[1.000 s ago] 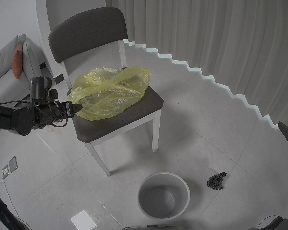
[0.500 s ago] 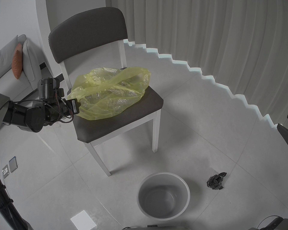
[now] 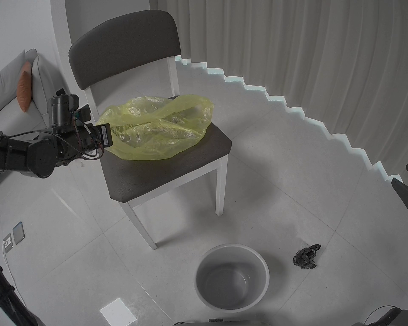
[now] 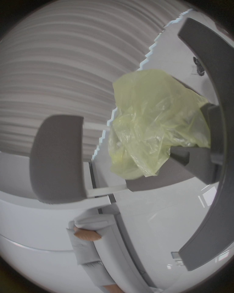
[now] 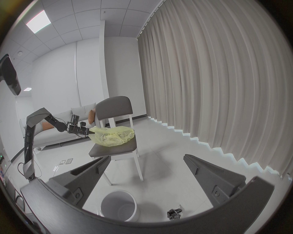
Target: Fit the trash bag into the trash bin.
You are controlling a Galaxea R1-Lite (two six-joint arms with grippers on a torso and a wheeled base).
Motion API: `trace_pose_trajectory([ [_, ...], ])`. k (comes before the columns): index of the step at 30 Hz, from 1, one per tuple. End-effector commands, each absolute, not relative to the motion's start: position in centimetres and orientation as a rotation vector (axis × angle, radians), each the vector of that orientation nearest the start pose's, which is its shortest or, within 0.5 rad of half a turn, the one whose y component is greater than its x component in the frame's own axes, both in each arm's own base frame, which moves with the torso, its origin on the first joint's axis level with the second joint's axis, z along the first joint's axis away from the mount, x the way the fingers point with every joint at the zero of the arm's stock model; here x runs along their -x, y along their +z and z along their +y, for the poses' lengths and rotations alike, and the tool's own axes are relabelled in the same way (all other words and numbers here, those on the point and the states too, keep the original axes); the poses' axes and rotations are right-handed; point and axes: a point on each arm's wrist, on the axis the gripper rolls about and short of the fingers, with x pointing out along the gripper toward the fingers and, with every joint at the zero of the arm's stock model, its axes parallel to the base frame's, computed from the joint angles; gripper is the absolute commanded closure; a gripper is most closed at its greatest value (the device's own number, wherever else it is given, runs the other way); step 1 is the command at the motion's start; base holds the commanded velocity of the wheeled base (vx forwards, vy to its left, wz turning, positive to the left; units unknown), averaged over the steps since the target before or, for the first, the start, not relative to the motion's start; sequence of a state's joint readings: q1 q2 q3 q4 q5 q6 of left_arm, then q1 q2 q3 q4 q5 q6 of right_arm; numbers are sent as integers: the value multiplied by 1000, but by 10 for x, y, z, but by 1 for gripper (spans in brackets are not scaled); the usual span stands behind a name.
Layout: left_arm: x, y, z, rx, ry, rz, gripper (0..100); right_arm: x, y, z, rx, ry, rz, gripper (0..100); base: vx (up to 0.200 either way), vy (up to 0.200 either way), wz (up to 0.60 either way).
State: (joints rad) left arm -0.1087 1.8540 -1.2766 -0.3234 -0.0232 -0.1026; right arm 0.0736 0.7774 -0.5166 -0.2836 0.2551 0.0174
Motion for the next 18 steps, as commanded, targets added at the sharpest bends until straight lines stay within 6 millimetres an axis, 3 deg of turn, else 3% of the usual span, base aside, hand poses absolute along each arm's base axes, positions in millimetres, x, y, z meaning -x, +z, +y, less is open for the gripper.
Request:
trace_pose_trajectory([
  [1,-301,290,-64,-4,-306,136,100,-73,239,14,-12,381,-22,0,0,0,0],
  [5,-254,314,-72,-66,-395,151,100,-72,239,15,-13,393,-22,0,0,0,0],
  [6,-254,314,-72,-66,-395,151,100,-72,239,15,-13,393,-22,0,0,0,0],
  [7,-229,322,-73,-93,-446,156,100,-72,238,15,-15,397,-17,0,0,0,0],
  [10,-198,329,-71,-131,-532,144,100,-72,237,16,-20,428,-9,0,0,0,0],
  [15,-169,334,-69,-200,-639,116,100,-81,234,19,-22,460,32,0,0,0,0],
  [18,-165,332,-71,-205,-672,124,100,-90,235,21,-24,472,54,0,0,0,0],
])
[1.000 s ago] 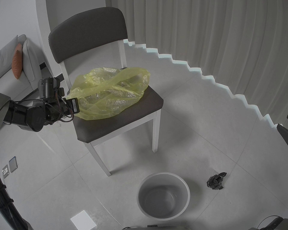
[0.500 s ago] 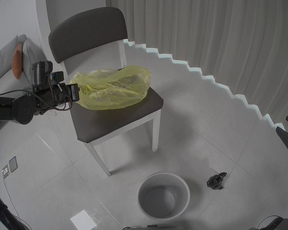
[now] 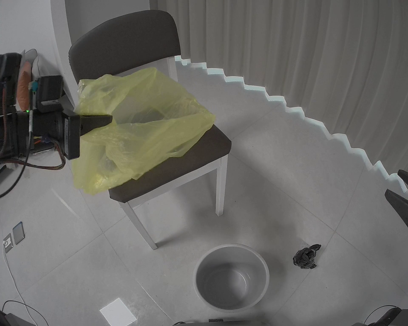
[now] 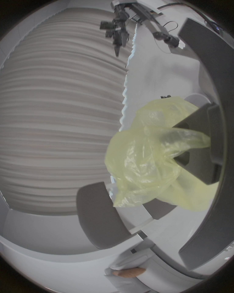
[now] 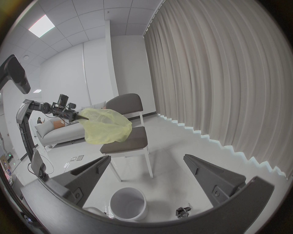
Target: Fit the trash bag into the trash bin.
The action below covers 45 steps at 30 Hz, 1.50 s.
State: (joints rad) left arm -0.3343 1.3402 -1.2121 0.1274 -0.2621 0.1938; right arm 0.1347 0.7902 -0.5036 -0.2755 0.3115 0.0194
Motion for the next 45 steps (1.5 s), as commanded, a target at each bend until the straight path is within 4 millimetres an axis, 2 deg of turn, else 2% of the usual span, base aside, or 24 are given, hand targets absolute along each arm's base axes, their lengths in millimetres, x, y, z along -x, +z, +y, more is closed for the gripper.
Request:
trace_pose_trajectory([
  [1,-163,332,-73,-206,-689,124,100,-93,236,22,-24,486,62,0,0,0,0],
  [8,-159,326,-83,-289,-825,114,100,-118,240,29,-30,515,115,0,0,0,0],
  [17,-152,313,-95,-367,-930,174,100,-155,233,37,-46,564,219,0,0,0,0],
  [22,-143,316,-105,-365,-1040,142,100,-179,235,45,-54,593,254,0,0,0,0],
  [30,-138,313,-113,-369,-1102,143,100,-199,235,56,-66,614,285,0,0,0,0],
  [34,-136,313,-117,-365,-1151,134,100,-218,241,61,-67,614,276,0,0,0,0],
  [36,-136,313,-117,-365,-1151,134,100,-218,241,61,-67,614,276,0,0,0,0],
  [37,-137,312,-118,-369,-1163,136,100,-226,240,67,-66,629,288,0,0,0,0],
  [40,-140,311,-121,-370,-1163,140,100,-231,235,74,-68,651,314,0,0,0,0],
  [45,-142,311,-123,-371,-1166,140,100,-228,228,83,-63,686,344,0,0,0,0],
])
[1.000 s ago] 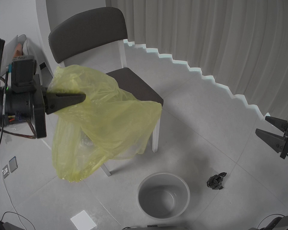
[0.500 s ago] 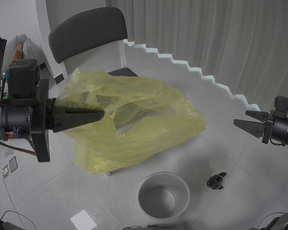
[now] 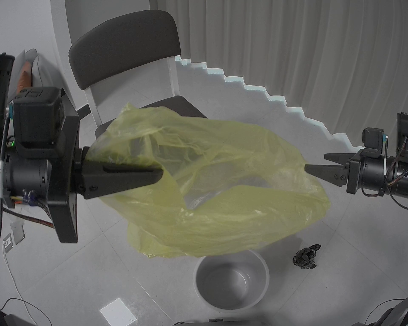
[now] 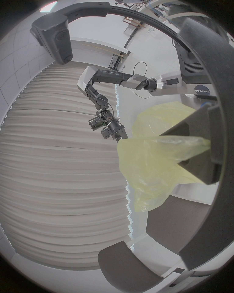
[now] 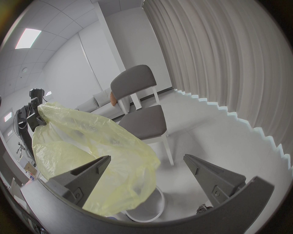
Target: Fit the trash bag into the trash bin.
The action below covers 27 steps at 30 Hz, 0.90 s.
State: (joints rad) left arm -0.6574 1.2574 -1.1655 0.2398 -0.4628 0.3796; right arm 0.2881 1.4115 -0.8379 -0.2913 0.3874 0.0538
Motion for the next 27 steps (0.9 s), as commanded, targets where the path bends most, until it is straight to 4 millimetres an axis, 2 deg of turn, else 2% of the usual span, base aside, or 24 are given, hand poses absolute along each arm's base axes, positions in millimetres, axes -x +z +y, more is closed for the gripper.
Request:
trace_pose_trajectory([
  [1,-143,311,-124,-375,-1167,139,100,-225,224,86,-63,700,359,0,0,0,0],
  [5,-143,311,-124,-386,-1168,130,100,-219,215,89,-58,722,391,0,0,0,0],
  [13,-144,313,-123,-385,-1159,110,100,-202,196,84,-52,728,461,0,0,0,0],
  [16,-145,315,-123,-382,-1158,92,100,-191,181,85,-48,751,510,0,0,0,0],
  [20,-145,316,-123,-383,-1156,89,100,-183,172,89,-40,779,545,0,0,0,0],
  [27,-143,318,-122,-380,-1156,80,100,-183,170,94,-36,794,553,0,0,0,0],
])
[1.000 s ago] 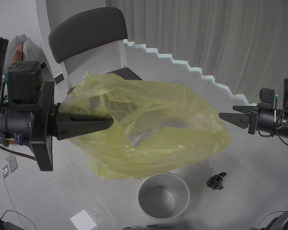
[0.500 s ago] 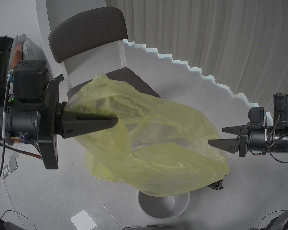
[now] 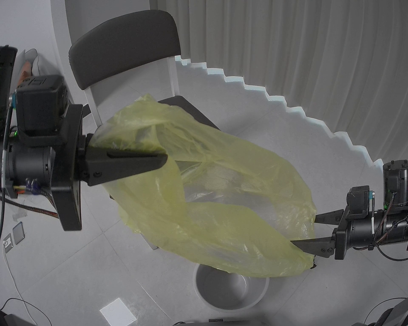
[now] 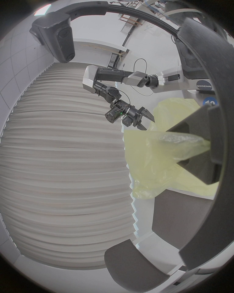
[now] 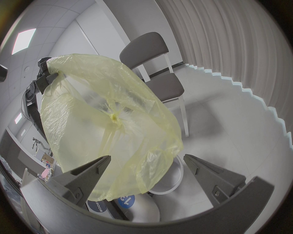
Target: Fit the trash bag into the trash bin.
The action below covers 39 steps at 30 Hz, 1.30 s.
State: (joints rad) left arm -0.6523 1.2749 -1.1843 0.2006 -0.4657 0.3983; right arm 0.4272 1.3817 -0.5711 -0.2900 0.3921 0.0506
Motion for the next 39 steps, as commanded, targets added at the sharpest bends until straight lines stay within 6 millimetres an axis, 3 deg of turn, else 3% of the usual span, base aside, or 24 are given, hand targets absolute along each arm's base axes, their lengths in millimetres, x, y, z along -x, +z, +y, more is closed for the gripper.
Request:
trace_pose_trajectory([
  [1,-143,318,-122,-382,-1156,79,100,-183,171,95,-34,796,550,0,0,0,0],
  [16,-142,318,-121,-380,-1159,74,100,-191,165,98,-25,798,551,0,0,0,0],
  [17,-142,318,-121,-380,-1159,76,100,-191,165,98,-25,799,549,100,0,0,0],
  [27,-141,317,-123,-377,-1179,78,100,-190,165,98,-32,799,544,100,0,0,0],
  [32,-136,304,-130,-376,-1226,126,100,-191,164,98,-32,791,549,100,0,0,0],
  [37,-130,285,-136,-322,-958,253,100,-189,165,98,-30,789,550,100,0,0,0],
  [39,-132,277,-139,-178,-845,264,100,-190,163,98,-26,773,559,100,0,0,0],
])
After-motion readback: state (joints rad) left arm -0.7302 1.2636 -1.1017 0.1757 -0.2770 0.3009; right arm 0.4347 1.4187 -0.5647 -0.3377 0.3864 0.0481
